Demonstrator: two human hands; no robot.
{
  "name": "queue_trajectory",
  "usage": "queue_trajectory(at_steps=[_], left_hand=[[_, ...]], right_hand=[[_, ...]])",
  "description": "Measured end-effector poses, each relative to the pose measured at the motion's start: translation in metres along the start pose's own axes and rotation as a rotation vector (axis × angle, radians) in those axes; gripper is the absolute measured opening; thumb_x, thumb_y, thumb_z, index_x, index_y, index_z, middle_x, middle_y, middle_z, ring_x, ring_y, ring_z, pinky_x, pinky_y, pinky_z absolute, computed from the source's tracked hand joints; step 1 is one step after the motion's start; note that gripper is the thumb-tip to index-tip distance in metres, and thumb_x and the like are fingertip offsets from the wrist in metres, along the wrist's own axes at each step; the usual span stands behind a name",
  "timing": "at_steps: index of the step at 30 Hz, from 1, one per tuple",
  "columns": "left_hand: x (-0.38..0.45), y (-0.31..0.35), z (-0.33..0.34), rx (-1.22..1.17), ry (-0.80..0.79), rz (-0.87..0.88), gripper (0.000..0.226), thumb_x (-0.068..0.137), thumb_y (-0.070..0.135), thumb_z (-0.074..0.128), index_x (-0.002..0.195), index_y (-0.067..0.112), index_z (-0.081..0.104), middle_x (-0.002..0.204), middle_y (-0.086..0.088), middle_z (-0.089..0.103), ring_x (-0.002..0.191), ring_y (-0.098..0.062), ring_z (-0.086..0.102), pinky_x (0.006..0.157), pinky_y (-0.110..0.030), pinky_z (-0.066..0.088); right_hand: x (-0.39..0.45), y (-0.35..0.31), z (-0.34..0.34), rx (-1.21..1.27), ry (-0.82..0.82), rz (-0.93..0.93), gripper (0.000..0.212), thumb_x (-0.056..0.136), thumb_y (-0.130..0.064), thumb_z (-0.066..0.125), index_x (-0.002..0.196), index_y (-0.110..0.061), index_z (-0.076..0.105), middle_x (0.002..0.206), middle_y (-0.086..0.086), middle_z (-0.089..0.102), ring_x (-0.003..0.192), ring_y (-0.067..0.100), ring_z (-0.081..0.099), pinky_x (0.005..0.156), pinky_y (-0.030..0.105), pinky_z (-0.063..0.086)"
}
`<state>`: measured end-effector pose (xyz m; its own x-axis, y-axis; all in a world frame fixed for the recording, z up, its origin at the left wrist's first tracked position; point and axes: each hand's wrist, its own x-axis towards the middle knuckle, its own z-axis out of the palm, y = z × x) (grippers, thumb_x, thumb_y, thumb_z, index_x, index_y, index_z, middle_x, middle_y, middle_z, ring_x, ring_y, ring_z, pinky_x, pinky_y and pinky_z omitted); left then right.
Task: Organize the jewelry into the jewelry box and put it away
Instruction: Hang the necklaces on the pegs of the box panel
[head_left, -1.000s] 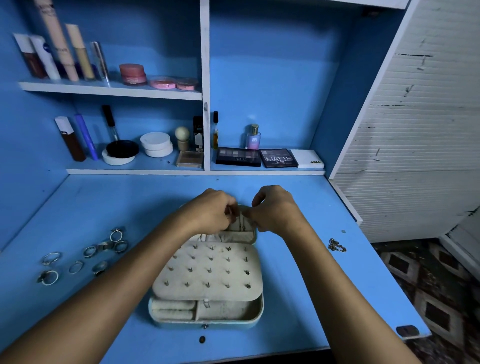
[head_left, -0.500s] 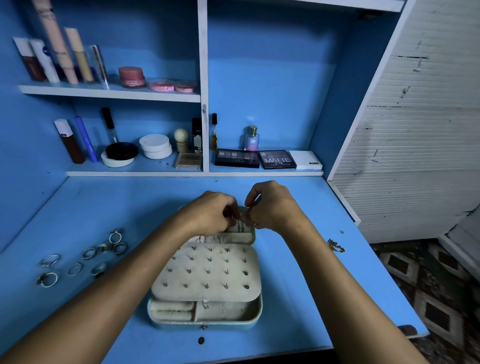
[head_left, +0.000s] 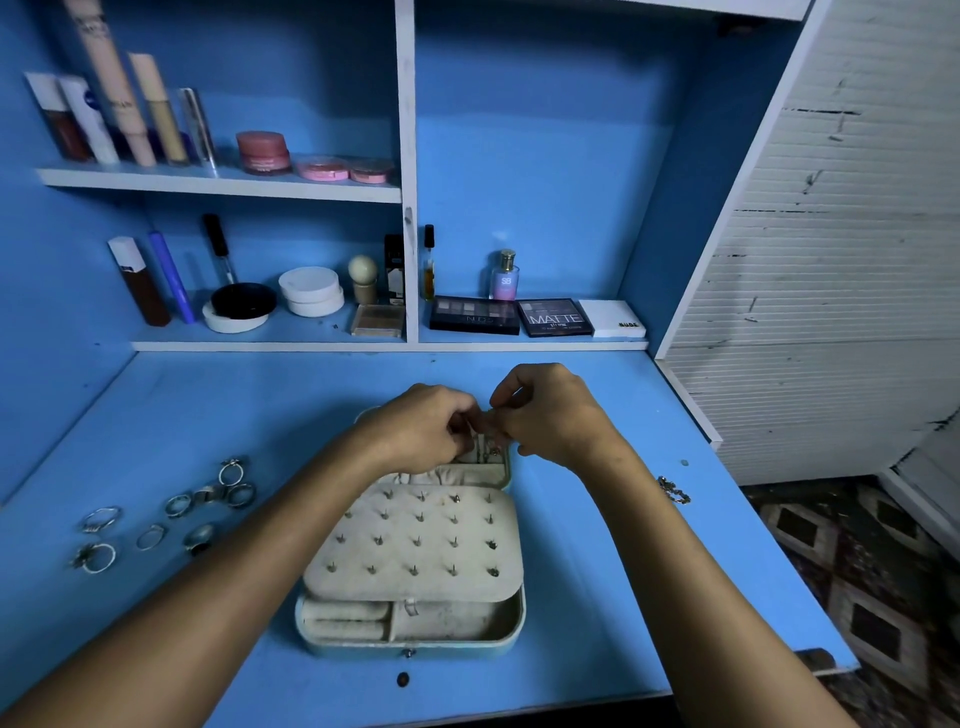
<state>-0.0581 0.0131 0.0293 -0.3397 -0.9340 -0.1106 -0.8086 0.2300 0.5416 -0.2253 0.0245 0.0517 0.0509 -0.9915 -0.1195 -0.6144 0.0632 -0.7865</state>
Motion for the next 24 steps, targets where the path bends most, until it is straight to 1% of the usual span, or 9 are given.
queue_trajectory(at_steps=[3,5,8,11,13,16,19,21,24], left_hand=[[-0.001,0.002,0.000,0.036,0.013,0.027,0.026,0.091,0.012,0.058,0.109,0.027,0.071,0.091,0.008,0.063,0.086,-0.014,0.061,0.082,-0.039,0.054],[-0.001,0.004,0.002,0.078,-0.007,0.047,0.033,0.092,0.012,0.052,0.116,0.028,0.069,0.096,0.008,0.056,0.095,-0.014,0.057,0.083,-0.035,0.050],[-0.001,0.007,0.005,0.184,-0.069,0.056,0.038,0.092,0.013,0.049,0.121,0.031,0.066,0.103,0.005,0.053,0.105,-0.016,0.053,0.079,-0.031,0.043],[0.000,0.008,0.007,0.190,-0.084,0.054,0.033,0.092,0.013,0.048,0.113,0.027,0.070,0.105,0.003,0.057,0.103,-0.016,0.055,0.084,-0.033,0.046],[-0.002,0.009,0.006,0.148,-0.085,0.056,0.034,0.093,0.012,0.049,0.109,0.030,0.072,0.104,0.008,0.063,0.097,-0.011,0.057,0.080,-0.023,0.046],[-0.003,0.012,0.002,0.122,-0.106,0.035,0.033,0.093,0.013,0.049,0.103,0.033,0.074,0.089,0.018,0.065,0.084,-0.001,0.058,0.062,-0.005,0.038],[-0.002,0.013,-0.001,0.121,-0.124,0.016,0.034,0.091,0.014,0.051,0.102,0.034,0.075,0.097,0.016,0.069,0.088,-0.004,0.060,0.074,-0.018,0.048],[-0.002,0.013,-0.001,0.119,-0.127,0.011,0.034,0.090,0.012,0.051,0.099,0.034,0.076,0.100,0.013,0.069,0.091,-0.006,0.061,0.082,-0.027,0.052],[-0.001,0.011,-0.001,0.106,-0.096,0.023,0.033,0.091,0.010,0.051,0.092,0.033,0.074,0.094,0.014,0.066,0.086,-0.006,0.061,0.078,-0.027,0.053]], right_hand=[[-0.002,0.002,-0.004,0.030,-0.002,0.015,0.012,0.080,-0.020,0.078,0.084,-0.020,0.066,0.074,0.002,0.073,0.065,0.020,0.066,0.064,0.036,0.060],[-0.004,0.005,-0.006,0.023,-0.001,0.028,0.004,0.085,-0.016,0.069,0.086,-0.019,0.067,0.074,0.003,0.071,0.067,0.024,0.065,0.062,0.034,0.059],[-0.008,0.011,-0.008,-0.011,-0.032,0.035,0.013,0.089,-0.014,0.060,0.082,-0.023,0.066,0.075,0.002,0.068,0.068,0.022,0.064,0.057,0.028,0.054],[-0.011,0.015,-0.008,-0.027,-0.051,0.048,0.020,0.089,-0.011,0.056,0.080,-0.025,0.067,0.077,0.001,0.067,0.074,0.025,0.069,0.056,0.027,0.052],[-0.012,0.018,-0.009,-0.030,-0.051,0.048,0.024,0.089,-0.010,0.054,0.079,-0.027,0.069,0.077,-0.002,0.068,0.074,0.023,0.068,0.055,0.025,0.051],[-0.013,0.021,-0.011,-0.048,-0.074,0.035,0.029,0.089,-0.010,0.054,0.076,-0.030,0.071,0.072,-0.009,0.066,0.073,0.016,0.065,0.055,0.021,0.046],[-0.015,0.020,-0.012,-0.094,-0.103,0.027,0.028,0.088,-0.012,0.054,0.077,-0.028,0.075,0.064,-0.012,0.062,0.060,0.009,0.056,0.056,0.021,0.047],[-0.017,0.017,-0.011,-0.149,-0.131,0.020,0.026,0.087,-0.013,0.056,0.080,-0.025,0.077,0.068,-0.008,0.065,0.058,0.008,0.054,0.057,0.022,0.049],[-0.020,0.014,-0.006,-0.239,-0.189,-0.009,0.021,0.086,-0.017,0.059,0.085,-0.024,0.079,0.087,-0.001,0.072,0.073,0.014,0.062,0.061,0.021,0.050]])
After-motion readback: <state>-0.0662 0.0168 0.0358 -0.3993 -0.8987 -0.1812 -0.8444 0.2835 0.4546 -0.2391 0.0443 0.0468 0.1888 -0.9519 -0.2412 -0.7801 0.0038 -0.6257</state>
